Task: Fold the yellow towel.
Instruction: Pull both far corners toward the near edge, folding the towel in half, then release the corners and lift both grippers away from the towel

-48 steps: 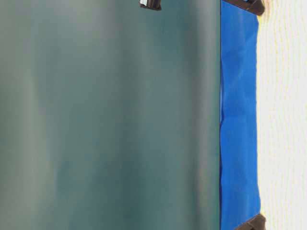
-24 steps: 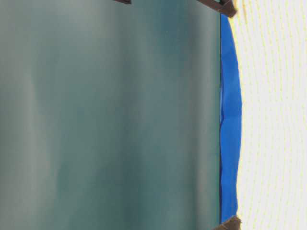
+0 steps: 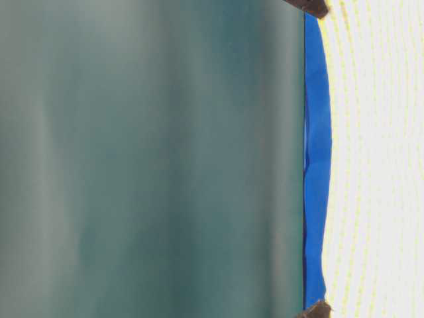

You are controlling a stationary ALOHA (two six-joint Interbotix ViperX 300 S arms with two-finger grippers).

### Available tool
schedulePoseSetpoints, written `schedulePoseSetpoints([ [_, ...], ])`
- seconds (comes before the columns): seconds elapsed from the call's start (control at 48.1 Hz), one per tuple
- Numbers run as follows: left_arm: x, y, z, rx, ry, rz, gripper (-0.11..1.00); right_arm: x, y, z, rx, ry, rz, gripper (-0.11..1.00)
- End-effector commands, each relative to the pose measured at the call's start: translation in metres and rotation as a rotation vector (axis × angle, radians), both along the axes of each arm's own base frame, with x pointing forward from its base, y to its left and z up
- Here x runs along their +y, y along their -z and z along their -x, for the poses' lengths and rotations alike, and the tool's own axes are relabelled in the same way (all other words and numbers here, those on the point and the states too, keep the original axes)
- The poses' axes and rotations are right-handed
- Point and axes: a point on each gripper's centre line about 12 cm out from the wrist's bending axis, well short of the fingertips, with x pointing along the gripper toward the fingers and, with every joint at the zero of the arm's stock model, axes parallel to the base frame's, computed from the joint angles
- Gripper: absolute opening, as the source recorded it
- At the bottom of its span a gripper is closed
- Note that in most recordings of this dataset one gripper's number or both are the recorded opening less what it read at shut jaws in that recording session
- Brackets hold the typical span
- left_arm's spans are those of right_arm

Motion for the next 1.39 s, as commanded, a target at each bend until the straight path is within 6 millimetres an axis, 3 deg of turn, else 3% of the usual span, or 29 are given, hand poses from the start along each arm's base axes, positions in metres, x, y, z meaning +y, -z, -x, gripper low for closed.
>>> schedulePoseSetpoints([
  [0.0,-0.008,-0.009,-0.001,-0.035,0.026,-0.006,0.03,0.008,-0.008,-0.003,-0.032,-0.024,0.005,0.04],
  [0.436,-0.079,-0.012,-0.001,-0.073,0.221,0.097,0.03,0.086,-0.014,0.005,-0.111,-0.202,-0.112,0.04],
  [0.81,-0.130,-0.010,0.001,-0.057,0.352,0.208,0.03,0.134,-0.020,0.008,-0.147,-0.350,-0.191,0.04],
  [1.059,-0.147,-0.009,0.003,-0.038,0.392,0.243,0.03,0.149,-0.016,0.006,-0.123,-0.403,-0.207,0.04],
  [1.371,-0.148,-0.007,-0.003,-0.015,0.390,0.244,0.03,0.159,-0.008,-0.001,-0.058,-0.433,-0.214,0.04],
])
